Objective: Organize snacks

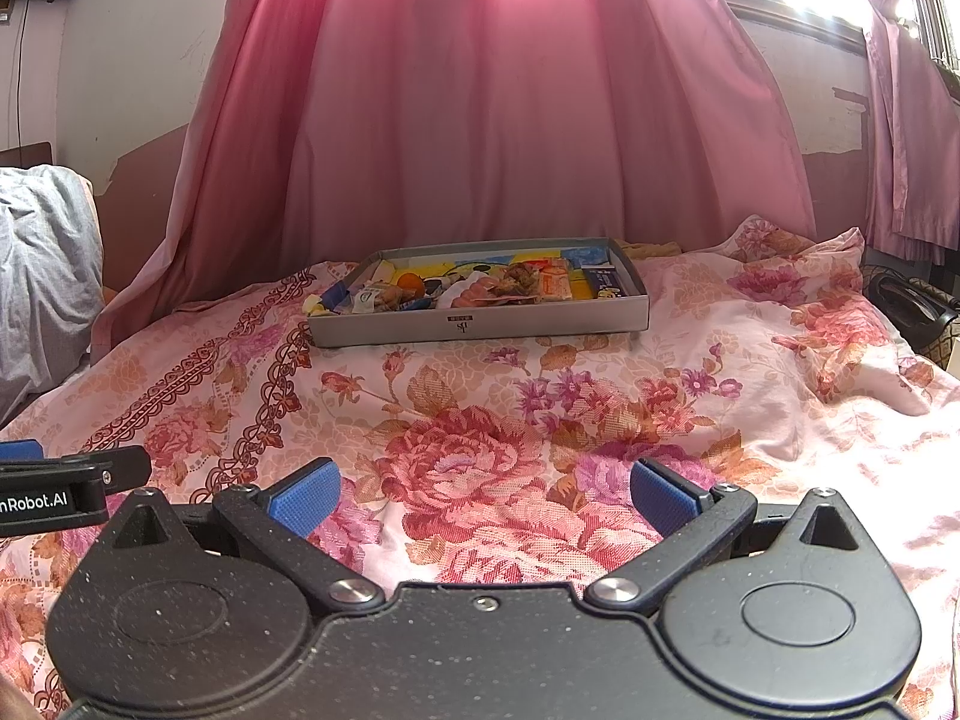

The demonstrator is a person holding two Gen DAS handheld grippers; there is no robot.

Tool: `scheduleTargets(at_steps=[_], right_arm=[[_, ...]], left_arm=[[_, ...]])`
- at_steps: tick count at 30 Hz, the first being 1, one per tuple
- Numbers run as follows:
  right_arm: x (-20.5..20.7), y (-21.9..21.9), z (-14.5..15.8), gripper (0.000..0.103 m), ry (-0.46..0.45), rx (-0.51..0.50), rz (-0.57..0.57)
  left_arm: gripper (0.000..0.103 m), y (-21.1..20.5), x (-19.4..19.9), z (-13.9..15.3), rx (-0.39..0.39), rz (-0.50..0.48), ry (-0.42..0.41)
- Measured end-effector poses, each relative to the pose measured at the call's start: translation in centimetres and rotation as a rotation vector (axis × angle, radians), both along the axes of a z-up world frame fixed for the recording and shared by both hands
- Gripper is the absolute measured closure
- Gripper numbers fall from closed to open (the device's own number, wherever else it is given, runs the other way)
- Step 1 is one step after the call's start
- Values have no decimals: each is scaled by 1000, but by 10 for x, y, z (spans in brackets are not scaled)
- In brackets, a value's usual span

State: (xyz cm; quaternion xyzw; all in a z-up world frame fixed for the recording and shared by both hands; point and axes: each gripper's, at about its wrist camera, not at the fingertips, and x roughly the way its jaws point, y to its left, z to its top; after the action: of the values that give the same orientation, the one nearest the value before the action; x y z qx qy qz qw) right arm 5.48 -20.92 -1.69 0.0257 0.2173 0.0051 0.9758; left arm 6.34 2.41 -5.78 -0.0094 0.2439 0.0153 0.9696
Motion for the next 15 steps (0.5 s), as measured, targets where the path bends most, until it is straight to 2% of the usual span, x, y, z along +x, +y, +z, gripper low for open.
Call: scheduleTargets(at_steps=[15], right_arm=[[0,0,0,1,0,0,0]], left_arm=[[0,-1,-1,1,21,-2,-4]])
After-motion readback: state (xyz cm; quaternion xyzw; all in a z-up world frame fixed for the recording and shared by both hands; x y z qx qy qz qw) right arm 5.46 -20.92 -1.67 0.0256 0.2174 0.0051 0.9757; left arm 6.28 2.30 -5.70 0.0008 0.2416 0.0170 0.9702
